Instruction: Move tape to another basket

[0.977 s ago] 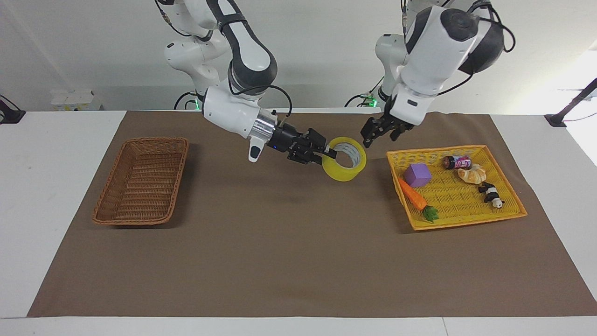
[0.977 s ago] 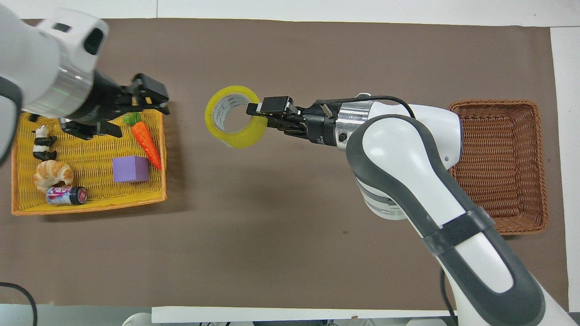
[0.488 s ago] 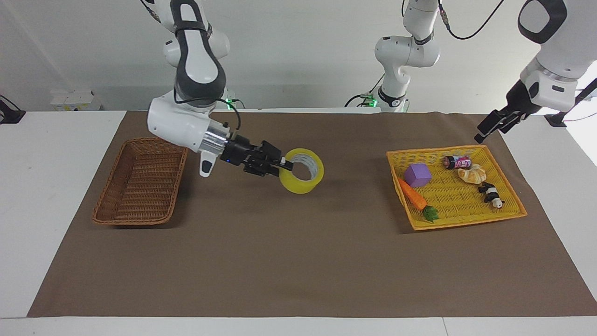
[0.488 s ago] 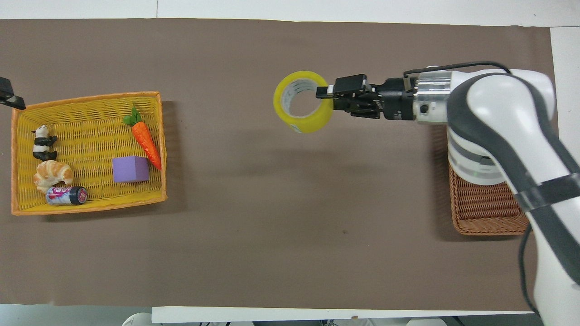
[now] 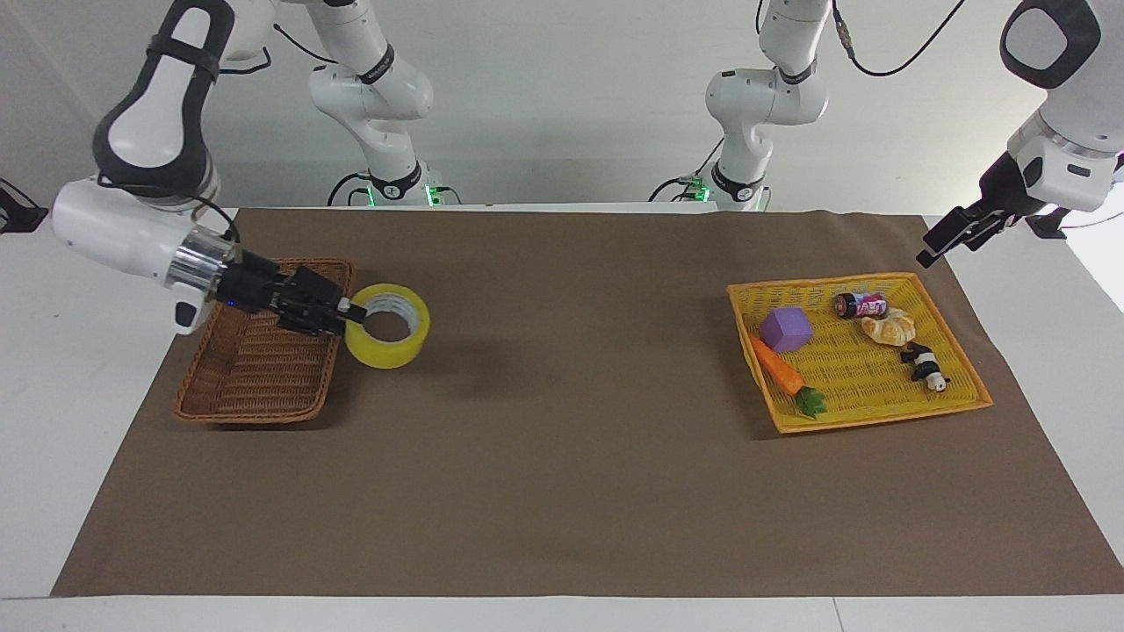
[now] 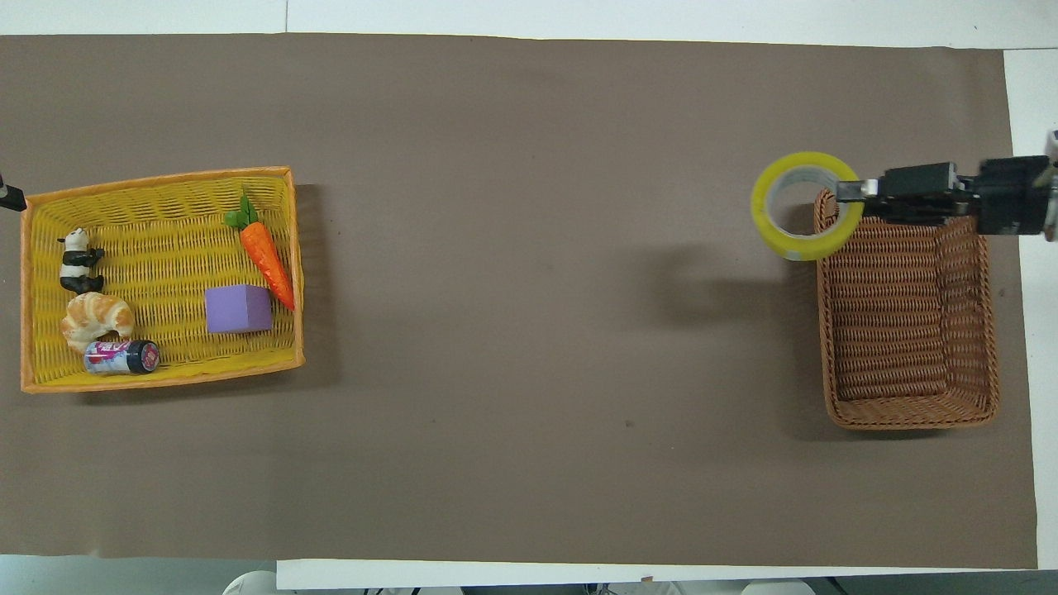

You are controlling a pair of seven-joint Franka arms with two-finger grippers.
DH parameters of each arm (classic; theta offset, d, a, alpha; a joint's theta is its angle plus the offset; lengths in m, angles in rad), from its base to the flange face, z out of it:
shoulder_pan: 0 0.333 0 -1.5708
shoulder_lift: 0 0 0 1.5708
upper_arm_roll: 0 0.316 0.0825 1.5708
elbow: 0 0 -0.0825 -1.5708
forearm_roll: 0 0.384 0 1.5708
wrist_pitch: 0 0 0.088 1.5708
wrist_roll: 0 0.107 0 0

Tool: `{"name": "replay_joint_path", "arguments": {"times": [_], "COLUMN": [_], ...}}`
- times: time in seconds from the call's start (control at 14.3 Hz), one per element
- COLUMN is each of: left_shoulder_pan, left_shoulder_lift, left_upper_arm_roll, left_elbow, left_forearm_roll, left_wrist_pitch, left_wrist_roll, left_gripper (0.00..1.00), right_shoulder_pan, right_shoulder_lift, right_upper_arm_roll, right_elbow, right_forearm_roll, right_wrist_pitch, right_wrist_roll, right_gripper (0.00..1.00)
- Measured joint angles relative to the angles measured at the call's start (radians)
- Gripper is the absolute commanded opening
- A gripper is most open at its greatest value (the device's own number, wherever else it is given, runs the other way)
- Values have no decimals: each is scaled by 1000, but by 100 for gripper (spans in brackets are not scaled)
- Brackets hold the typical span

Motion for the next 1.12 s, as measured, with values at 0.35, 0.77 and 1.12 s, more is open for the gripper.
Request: {"name": "replay_joint_path", "arguments": {"times": [0.35,0.77,1.12], "left_shoulder_pan": [1,85,109], "left_shoulder_lift": [-3,-37,-30], "left_upper_arm_roll": [1,-177,-256], "left_elbow": [1,13,51], "left_forearm_roll": [2,2,53], "left_wrist_pitch": [1,-22,-76], "left_wrist_roll": [0,2,2], "left_gripper": [100,100,100], "right_shoulder_pan": [-241,-248,-242], "right_shoulder_lift": [18,93,116], "right_upper_arm_roll": [0,13,16], "right_elbow": [-18,-86,-113], "right_forearm_roll": [-212,-235,-245], "right_wrist_pitch": [-89,19,72], "right_wrist_roll": [-225,-328,-369], "right_gripper": [0,0,92]}}
